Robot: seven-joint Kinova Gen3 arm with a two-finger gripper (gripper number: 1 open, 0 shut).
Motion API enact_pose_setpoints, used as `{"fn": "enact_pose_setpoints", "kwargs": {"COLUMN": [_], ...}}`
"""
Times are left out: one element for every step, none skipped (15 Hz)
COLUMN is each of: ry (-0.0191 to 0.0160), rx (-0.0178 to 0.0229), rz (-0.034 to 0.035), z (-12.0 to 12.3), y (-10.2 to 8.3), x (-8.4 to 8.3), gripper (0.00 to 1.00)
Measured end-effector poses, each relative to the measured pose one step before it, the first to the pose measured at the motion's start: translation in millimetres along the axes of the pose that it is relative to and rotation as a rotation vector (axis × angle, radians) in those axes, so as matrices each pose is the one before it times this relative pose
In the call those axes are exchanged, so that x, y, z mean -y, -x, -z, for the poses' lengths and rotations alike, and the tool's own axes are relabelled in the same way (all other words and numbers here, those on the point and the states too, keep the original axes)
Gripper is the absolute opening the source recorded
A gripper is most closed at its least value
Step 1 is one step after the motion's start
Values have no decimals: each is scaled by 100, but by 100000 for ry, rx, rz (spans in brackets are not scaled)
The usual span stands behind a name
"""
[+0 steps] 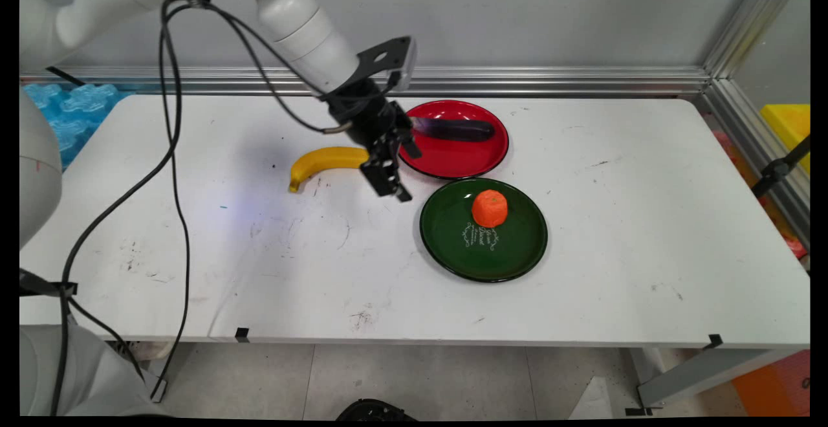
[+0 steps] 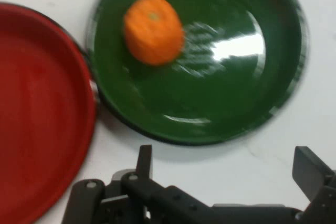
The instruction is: Pick up the mandarin from the green plate
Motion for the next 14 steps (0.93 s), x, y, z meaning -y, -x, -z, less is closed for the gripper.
{"fn": "enact_pose_setpoints", "kwargs": {"ry": [895,852,622,887,835,627,407,177,-231,-474,-592,-914,-970,-734], "rx": [800,735,557,743,757,626,430,343,59,-78,-289,-593,-771,-782], "rz": [14,-50,-34,-104,33,-32,-49,71,178,87,75,82,65,-24], "z": [119,93,50,53,48,8,-32,-65,-93,-129,-169,-238,-307,-355], "y": [277,231,175,208,268,200,121,83,26,-69,-176,-285,-362,-368], "x": [-546,-507,-373,-509,-537,-452,-328,-282,-189,-115,-17,33,86,105], "gripper": [100,100,100,100,100,100,100,100,100,100,100,100,100,100]}}
